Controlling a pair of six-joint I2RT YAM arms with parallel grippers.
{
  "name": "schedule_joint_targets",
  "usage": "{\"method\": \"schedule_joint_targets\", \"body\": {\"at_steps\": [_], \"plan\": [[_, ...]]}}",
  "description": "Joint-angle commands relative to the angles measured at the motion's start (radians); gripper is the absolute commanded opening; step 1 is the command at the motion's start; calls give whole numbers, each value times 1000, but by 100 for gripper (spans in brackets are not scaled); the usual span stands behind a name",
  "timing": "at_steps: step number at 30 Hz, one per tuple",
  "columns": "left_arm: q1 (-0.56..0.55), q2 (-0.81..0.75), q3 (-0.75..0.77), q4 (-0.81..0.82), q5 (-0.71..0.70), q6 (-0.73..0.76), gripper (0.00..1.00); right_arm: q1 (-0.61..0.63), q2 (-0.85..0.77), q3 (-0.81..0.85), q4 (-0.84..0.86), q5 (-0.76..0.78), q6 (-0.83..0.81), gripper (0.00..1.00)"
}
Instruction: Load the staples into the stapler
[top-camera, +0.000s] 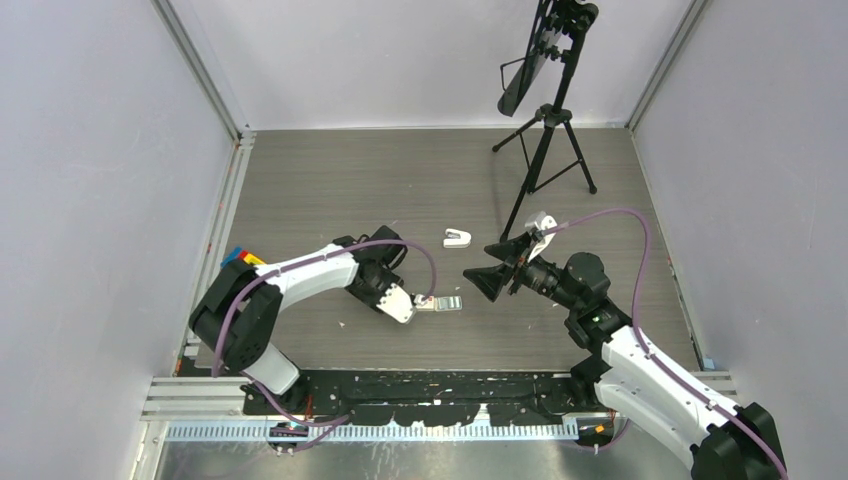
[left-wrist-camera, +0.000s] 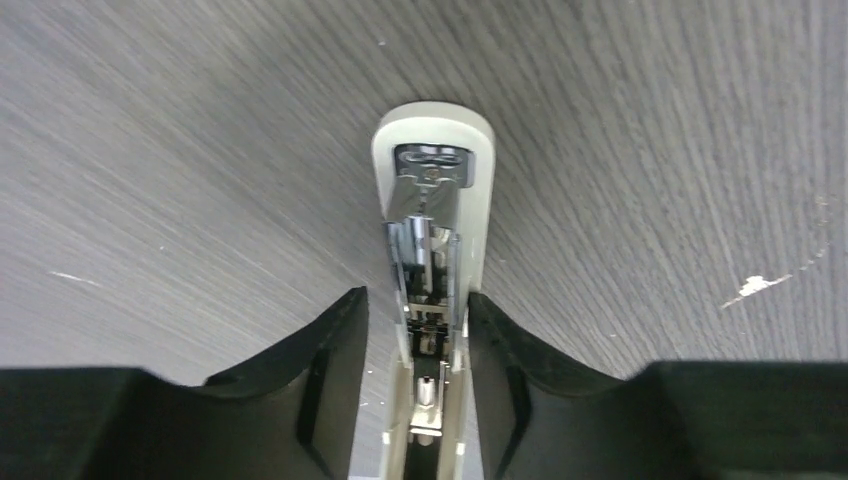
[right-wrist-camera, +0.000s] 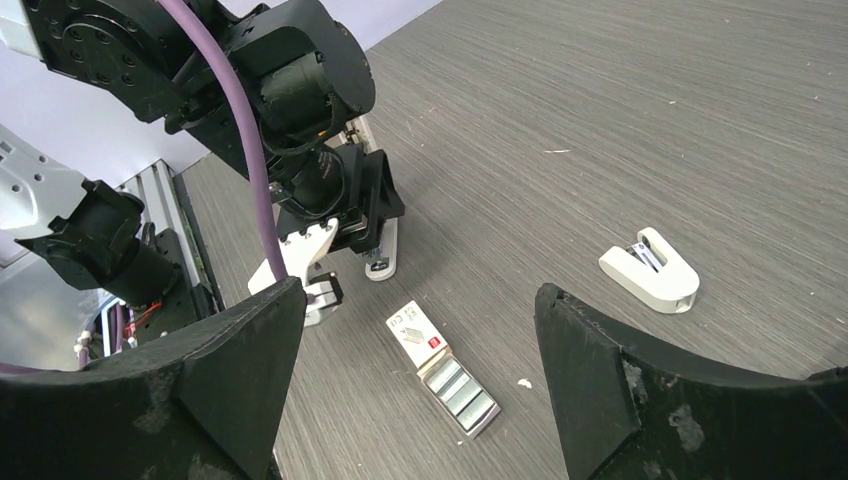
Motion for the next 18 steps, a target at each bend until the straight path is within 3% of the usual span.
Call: {"method": "schedule_joint_targets", "body": {"at_steps": [1, 4, 8, 14, 18], "plan": [[0, -27, -8, 93, -3, 30, 49, 1, 9, 6, 47, 19, 4, 89], [-1, -65, -17, 100, -6, 23, 65, 1, 22, 27, -3, 42, 3, 92], [-1, -150, -12, 92, 15, -25, 99, 0, 37, 62, -79, 83, 6, 94], [-1, -292, 19, 67, 70, -186, 100, 1, 118, 173, -289, 129, -65, 95], [-1, -396, 18, 165, 120, -459, 100, 1, 205, 236, -362, 189, -108, 95]]}}
